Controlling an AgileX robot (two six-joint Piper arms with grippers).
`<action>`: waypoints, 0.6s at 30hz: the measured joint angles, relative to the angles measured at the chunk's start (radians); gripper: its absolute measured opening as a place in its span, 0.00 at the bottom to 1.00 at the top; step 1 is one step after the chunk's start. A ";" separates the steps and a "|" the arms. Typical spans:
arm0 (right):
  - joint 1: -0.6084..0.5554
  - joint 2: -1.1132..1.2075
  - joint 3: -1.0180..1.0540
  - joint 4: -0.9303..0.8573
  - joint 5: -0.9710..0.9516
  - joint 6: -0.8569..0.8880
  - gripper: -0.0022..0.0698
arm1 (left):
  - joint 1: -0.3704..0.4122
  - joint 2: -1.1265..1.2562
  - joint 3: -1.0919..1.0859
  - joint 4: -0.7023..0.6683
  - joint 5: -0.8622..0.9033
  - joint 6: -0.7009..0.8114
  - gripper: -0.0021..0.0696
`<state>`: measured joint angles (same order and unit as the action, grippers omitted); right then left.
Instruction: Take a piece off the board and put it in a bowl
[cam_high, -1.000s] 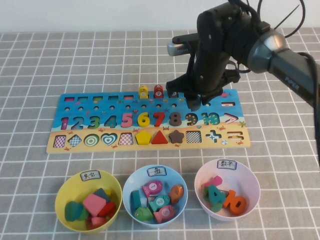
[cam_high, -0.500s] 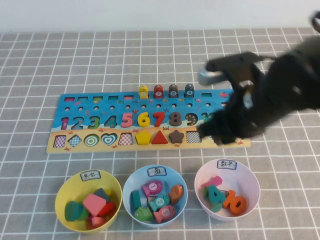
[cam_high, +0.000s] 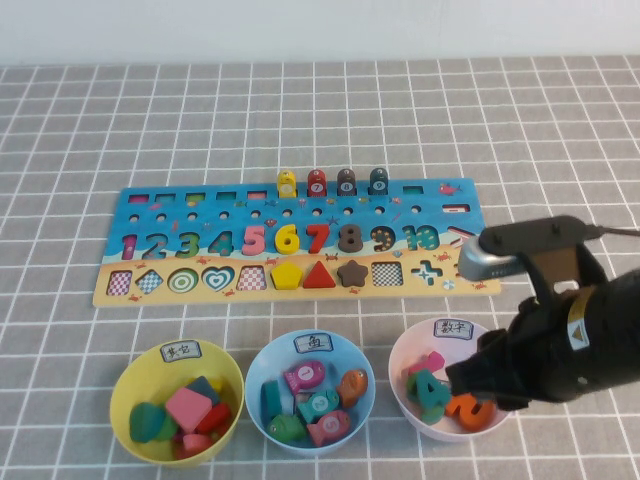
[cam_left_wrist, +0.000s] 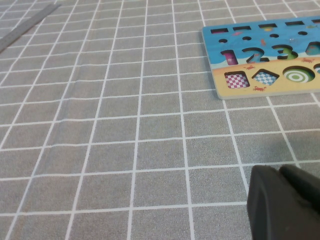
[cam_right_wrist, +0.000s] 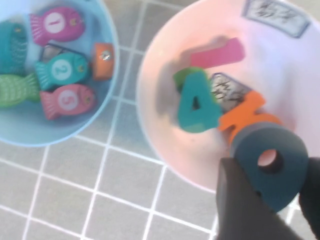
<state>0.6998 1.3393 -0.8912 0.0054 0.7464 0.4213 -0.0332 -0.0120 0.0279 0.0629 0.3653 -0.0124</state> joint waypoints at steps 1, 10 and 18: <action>0.006 -0.006 0.017 0.005 -0.020 0.000 0.34 | 0.000 0.000 0.000 0.000 0.000 0.000 0.02; 0.015 -0.016 0.096 0.007 -0.102 0.000 0.34 | 0.000 0.000 0.000 0.000 0.000 0.000 0.02; 0.017 -0.017 0.099 0.007 -0.171 0.000 0.34 | 0.000 0.000 0.000 0.000 0.000 0.000 0.02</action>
<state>0.7168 1.3220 -0.7921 0.0124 0.5757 0.4217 -0.0332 -0.0120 0.0279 0.0629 0.3653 -0.0124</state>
